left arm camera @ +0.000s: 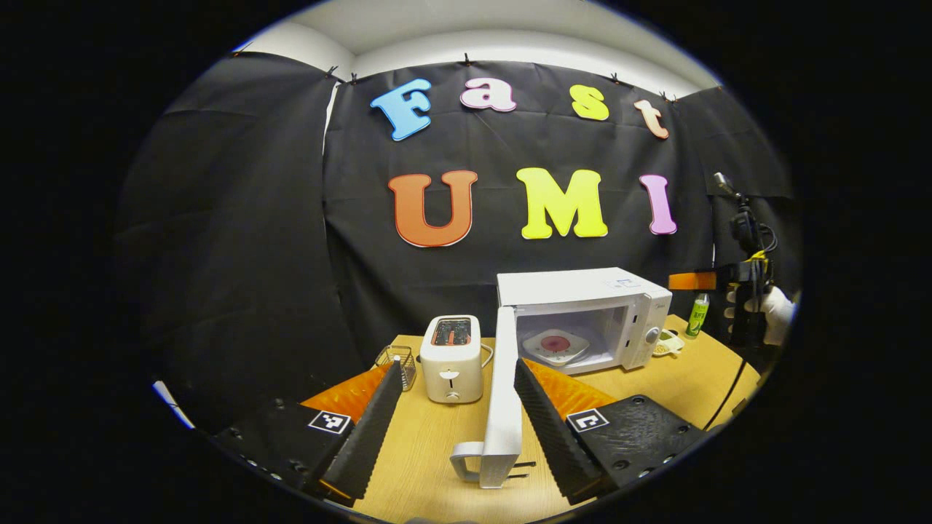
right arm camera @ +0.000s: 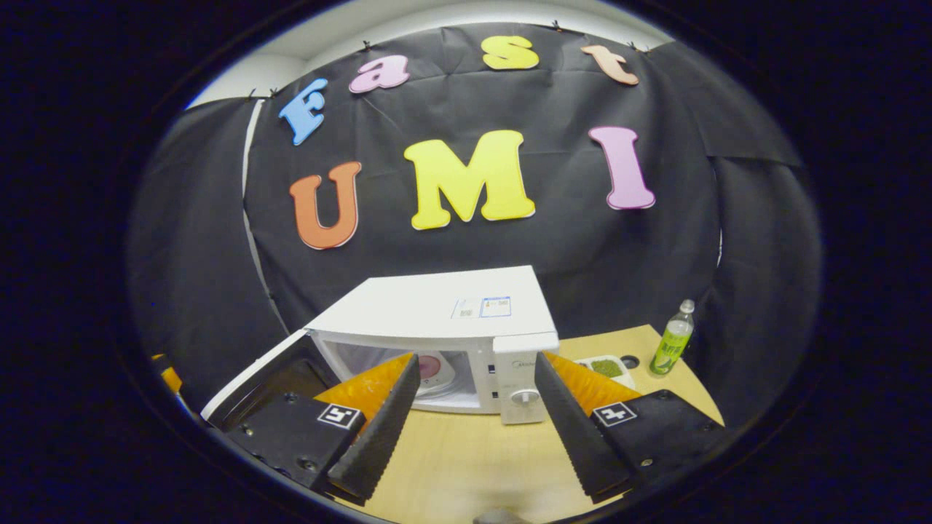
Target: Open the microwave oven with the left hand, put the food in, and close the microwave oven.
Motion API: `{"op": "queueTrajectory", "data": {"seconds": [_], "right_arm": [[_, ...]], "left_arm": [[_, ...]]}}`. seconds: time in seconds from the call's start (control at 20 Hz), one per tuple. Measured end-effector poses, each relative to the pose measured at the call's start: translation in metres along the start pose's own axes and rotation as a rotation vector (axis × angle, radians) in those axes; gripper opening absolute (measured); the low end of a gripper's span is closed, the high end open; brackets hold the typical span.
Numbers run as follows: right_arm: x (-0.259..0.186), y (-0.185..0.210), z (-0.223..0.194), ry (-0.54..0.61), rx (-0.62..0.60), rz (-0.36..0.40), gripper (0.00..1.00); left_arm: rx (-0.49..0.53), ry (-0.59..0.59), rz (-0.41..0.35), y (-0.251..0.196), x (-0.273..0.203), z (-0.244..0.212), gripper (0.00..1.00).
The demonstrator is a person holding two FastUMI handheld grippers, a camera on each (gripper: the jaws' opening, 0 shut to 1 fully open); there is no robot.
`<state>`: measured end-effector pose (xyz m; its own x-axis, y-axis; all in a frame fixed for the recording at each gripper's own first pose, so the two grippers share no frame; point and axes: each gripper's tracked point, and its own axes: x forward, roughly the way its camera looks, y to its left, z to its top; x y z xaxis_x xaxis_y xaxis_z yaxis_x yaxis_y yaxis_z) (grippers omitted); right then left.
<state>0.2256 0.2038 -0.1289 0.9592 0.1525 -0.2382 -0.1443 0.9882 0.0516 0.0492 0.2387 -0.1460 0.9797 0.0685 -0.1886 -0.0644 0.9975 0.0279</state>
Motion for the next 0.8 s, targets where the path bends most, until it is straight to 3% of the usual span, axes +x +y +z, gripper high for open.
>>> {"op": "queueTrajectory", "data": {"seconds": [0.05, 0.2, 0.25, 0.5, 0.55, 0.65, 0.8], "right_arm": [[-0.015, -0.007, 0.008, -0.012, -0.029, -0.001, 0.91], [-0.048, -0.023, 0.024, -0.04, -0.064, -0.033, 0.91], [-0.056, -0.03, 0.028, -0.05, -0.061, -0.048, 0.91], [-0.08, -0.048, 0.036, -0.07, -0.03, -0.081, 0.91], [-0.083, -0.05, 0.035, -0.07, -0.019, -0.083, 1.0], [-0.088, -0.053, 0.032, -0.065, 0.005, -0.089, 1.0], [-0.094, -0.055, 0.023, -0.038, 0.022, -0.089, 1.0]], "left_arm": [[-0.009, -0.006, -0.004, 0.001, 0.004, 0.001, 0.9], [-0.016, -0.016, -0.023, -0.001, 0.011, -0.001, 0.86], [-0.015, -0.029, -0.04, -0.003, 0.012, 0.002, 0.79], [-0.009, -0.041, -0.102, -0.01, 0.019, 0.004, 0.73], [-0.009, -0.046, -0.098, -0.007, 0.021, 0.004, 0.51], [-0.015, -0.05, -0.056, 0.005, 0.026, 0.001, 0.12], [-0.001, -0.045, -0.012, 0.02, 0.025, -0.01, 0.01]]}}
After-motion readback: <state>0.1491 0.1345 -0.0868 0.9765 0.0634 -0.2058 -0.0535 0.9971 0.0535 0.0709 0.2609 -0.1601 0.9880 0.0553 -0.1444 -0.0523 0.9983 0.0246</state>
